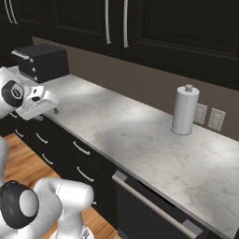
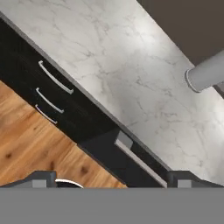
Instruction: Take a straw from the drawer in front and place it inside the glass cup on the dining counter.
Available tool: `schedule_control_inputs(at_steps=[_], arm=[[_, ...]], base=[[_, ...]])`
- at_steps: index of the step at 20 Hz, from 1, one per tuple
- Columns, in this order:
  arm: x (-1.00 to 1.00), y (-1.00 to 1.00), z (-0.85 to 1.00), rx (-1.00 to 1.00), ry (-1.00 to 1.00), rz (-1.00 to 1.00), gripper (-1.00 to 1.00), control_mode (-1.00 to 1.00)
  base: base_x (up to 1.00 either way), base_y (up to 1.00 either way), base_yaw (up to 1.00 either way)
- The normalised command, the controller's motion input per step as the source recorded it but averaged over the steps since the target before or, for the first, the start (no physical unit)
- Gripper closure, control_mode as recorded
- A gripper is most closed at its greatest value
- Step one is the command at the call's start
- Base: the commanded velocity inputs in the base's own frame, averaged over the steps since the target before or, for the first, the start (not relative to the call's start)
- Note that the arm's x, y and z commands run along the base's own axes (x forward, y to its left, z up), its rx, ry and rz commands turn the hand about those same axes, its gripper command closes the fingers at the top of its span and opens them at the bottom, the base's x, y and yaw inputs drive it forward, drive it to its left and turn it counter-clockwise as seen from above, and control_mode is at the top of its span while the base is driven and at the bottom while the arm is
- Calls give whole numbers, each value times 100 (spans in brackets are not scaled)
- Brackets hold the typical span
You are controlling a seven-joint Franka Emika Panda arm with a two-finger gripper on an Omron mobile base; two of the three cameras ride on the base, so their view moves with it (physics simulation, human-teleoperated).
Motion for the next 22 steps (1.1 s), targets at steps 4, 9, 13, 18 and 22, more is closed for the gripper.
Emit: schedule_control_inputs(at_steps=[4,9,13,18,22], arm=[[12,77,-49,-38,0,0,-100,-100],[12,46,-63,-35,0,0,-100,-100],[14,15,-65,-32,0,0,-100,-100],[24,10,-62,-27,0,0,-100,-100],[18,2,-59,-20,-4,0,-100,-100]], base=[[0,0,0],[0,0,0],[0,0,0],[0,0,0],[0,0,0]])
